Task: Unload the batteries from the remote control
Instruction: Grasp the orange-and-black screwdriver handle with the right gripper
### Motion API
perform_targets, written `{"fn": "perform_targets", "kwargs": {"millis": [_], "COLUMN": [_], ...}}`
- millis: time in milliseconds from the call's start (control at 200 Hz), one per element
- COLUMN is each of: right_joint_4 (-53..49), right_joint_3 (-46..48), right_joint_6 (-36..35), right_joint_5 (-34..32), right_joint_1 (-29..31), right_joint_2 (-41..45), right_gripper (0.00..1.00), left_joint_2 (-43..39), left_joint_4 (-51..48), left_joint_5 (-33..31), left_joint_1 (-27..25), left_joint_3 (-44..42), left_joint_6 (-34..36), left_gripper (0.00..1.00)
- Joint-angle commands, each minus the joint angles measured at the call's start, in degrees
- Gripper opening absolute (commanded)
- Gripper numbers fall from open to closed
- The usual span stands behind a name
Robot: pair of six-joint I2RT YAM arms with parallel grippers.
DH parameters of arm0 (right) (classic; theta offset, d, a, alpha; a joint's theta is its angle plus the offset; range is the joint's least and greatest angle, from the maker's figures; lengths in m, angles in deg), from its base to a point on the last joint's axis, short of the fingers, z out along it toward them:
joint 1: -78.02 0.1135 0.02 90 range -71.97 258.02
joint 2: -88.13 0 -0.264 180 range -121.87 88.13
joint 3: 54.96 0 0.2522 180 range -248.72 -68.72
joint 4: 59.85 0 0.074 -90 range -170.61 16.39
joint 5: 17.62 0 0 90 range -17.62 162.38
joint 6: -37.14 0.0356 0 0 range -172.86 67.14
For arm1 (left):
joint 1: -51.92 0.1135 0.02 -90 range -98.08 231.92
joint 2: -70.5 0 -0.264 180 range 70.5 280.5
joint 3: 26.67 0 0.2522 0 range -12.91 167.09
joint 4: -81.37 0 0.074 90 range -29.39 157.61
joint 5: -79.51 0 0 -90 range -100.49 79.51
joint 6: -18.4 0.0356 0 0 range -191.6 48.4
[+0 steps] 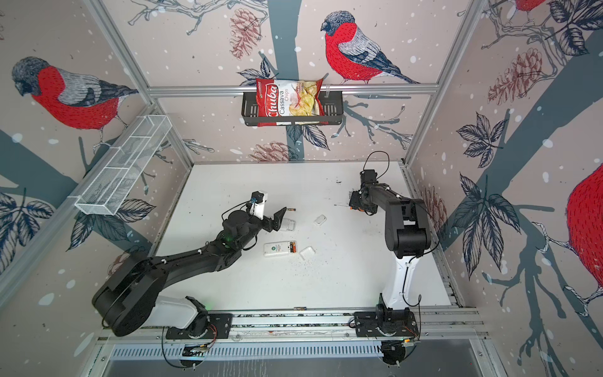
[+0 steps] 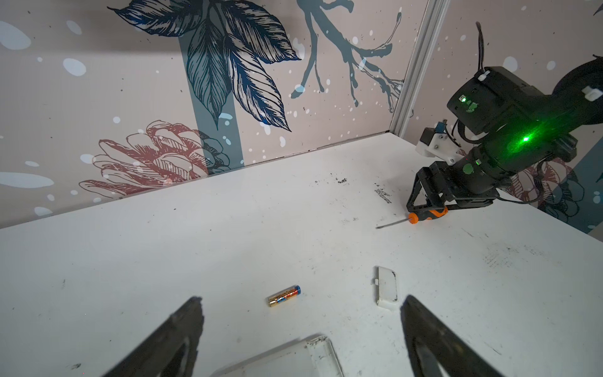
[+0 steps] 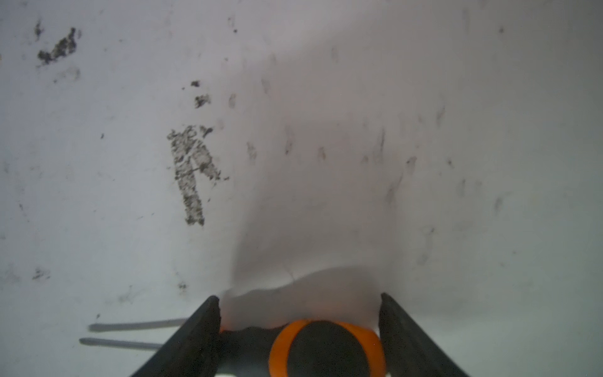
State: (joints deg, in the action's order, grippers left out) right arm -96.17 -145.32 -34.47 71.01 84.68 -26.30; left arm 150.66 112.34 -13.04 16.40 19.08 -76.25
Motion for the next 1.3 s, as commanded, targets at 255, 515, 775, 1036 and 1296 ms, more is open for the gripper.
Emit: {"fn": "perform_targets", "kwargs": {"millis": [255, 515, 775, 1036, 1296], "right_joint_4": [0.5, -0.4, -3.0, -4.7, -5.5], "right_joint_3": [4.0, 5.9, 5.0, 4.0, -0.3], "right_joint_6": [-1.5, -3.6, -6.9, -10.3, -13.4], "right_joint_5": [3.1, 4.4, 2.9, -0.7, -2.1], "right_joint_1": [3.0, 5.2, 8.6, 11.9, 12.6], "right_joint_2": [5.1, 6.7, 5.6, 6.8, 5.9], "right_gripper": [0.78, 0.77, 0.75, 0.79, 0.80], "left_joint_2": [-0.6, -0.6, -0.5, -0.3, -0.2], "left_joint_4": [4.0, 4.2, 4.3, 4.5, 4.7], "left_joint_5": [0.8, 1.0, 1.2, 1.5, 1.6], "left_joint_1": [-0.1, -0.1, -0.1, -0.1, 0.0], "left_joint_3": [-0.4, -0.6, -0.7, -0.6, -0.6], "left_joint_6": [-0.7, -0.8, -0.6, -0.6, -0.4], "left_gripper": [0.94, 0.94, 0.94, 0.94, 0.95]}}
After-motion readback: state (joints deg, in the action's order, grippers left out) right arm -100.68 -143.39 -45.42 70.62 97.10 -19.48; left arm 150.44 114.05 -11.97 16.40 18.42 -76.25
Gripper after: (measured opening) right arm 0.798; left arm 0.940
